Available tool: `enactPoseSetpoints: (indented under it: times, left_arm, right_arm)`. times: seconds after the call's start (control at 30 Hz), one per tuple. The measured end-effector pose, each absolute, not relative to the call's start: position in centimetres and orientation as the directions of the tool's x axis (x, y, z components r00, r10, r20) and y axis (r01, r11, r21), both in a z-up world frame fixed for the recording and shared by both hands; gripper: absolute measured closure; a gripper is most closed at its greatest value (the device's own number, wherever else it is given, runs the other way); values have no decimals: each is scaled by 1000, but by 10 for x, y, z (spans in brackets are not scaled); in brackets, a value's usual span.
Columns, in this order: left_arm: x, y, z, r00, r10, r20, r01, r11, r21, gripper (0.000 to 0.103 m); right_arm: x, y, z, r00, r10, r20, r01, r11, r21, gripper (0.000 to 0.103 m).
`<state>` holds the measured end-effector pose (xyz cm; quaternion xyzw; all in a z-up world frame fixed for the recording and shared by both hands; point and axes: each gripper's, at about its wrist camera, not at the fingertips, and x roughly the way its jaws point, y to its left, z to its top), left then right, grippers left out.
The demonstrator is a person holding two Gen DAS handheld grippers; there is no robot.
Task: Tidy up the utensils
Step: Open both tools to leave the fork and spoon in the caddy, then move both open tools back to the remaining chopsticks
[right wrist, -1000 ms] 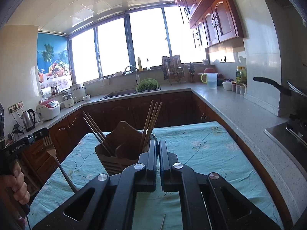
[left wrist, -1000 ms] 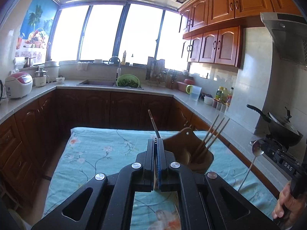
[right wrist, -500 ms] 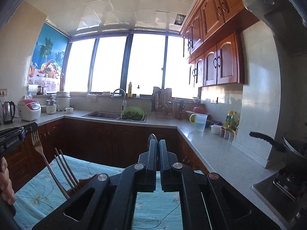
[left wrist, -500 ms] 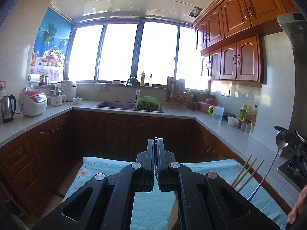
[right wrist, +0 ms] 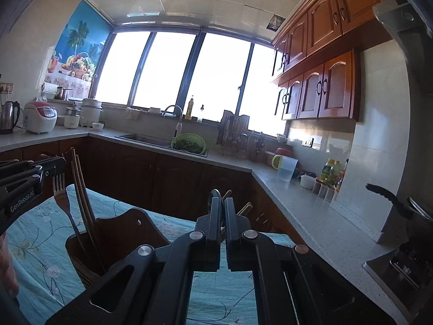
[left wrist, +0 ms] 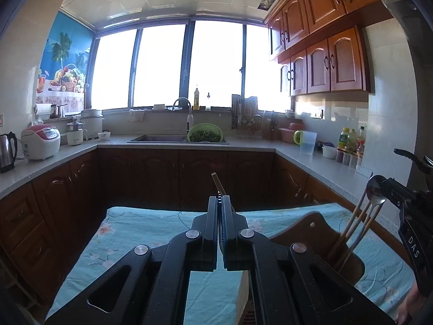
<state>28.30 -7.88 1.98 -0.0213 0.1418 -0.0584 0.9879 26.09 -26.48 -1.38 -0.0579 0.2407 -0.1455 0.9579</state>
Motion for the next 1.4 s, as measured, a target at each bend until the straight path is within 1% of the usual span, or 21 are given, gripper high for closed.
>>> enactPoseSetpoints:
  times: [0.13,0.3,0.67,0.73,0.77,0.83,0.87,0.9,0.93,0.97,1.0,1.1,1.13,1.17,1.2,1.23,1.27,1.3,1.33,1.4]
  left_arm:
    - [280,-64,17,935,-182,-305,162,983,-90,102]
    - [283,-45,24,922,-234,-310,211,972,-105,102]
    - [305,-38,31,909,-244,-339,217,969,-117,101]
    - [307,-39,31,903,-251,-348,221,967,-126,101]
    - [308,-38,32,900,-254,-354,222,966,-130,100]
    - [309,-38,32,896,-252,-366,216,967,-136,95]
    - [308,-39,32,893,-252,-372,214,967,-140,87]
    - [306,-39,32,893,-248,-375,208,967,-146,75]
    - [305,-37,34,896,-242,-371,199,968,-150,68]
    - [302,-35,35,901,-237,-364,193,969,-154,62]
    - [300,-33,36,902,-238,-361,192,969,-158,60]
    - [292,-30,37,905,-222,-362,174,971,-162,53]
    - [288,-28,37,907,-218,-361,167,972,-166,51]
    - [285,-25,37,907,-210,-365,157,973,-171,43]
    - [280,-23,37,908,-203,-366,147,973,-176,36]
    - [275,-21,36,909,-197,-367,138,974,-181,34]
    - [270,-19,34,909,-191,-371,129,974,-185,29]
    - [265,-17,33,907,-183,-379,118,975,-190,23]
    - [259,-14,30,904,-180,-387,108,974,-198,22]
    - [251,-10,29,894,-190,-407,106,970,-219,22]
  right_arm:
    - [257,-267,-26,827,-260,-499,228,966,-124,101]
    - [253,-278,-38,802,-200,-562,214,976,-40,100]
    - [255,-286,-40,783,-166,-599,217,976,13,100]
    - [256,-289,-40,778,-156,-608,221,975,33,98]
    - [256,-292,-40,777,-148,-612,223,974,47,97]
    - [255,-296,-38,774,-137,-618,231,970,74,96]
    - [252,-296,-37,776,-132,-617,235,968,88,95]
    - [250,-298,-35,778,-131,-615,240,966,98,90]
    - [247,-300,-33,781,-131,-611,246,963,108,77]
    - [244,-302,-30,786,-127,-605,250,960,122,69]
    - [240,-304,-27,792,-122,-599,253,957,140,56]
    - [228,-313,-17,803,-112,-586,267,946,186,52]
    - [223,-315,-14,806,-107,-581,272,941,203,44]
    - [218,-318,-11,811,-107,-575,279,935,220,38]
    - [212,-320,-8,817,-107,-566,285,929,237,30]
    - [205,-322,-6,825,-105,-556,287,924,252,25]
    - [199,-323,-4,831,-104,-546,289,920,265,22]
    - [193,-325,-2,835,-102,-541,291,916,276,15]
    - [187,-325,-1,838,-98,-537,291,913,287,9]
    - [176,-326,0,839,-84,-537,291,904,313,5]
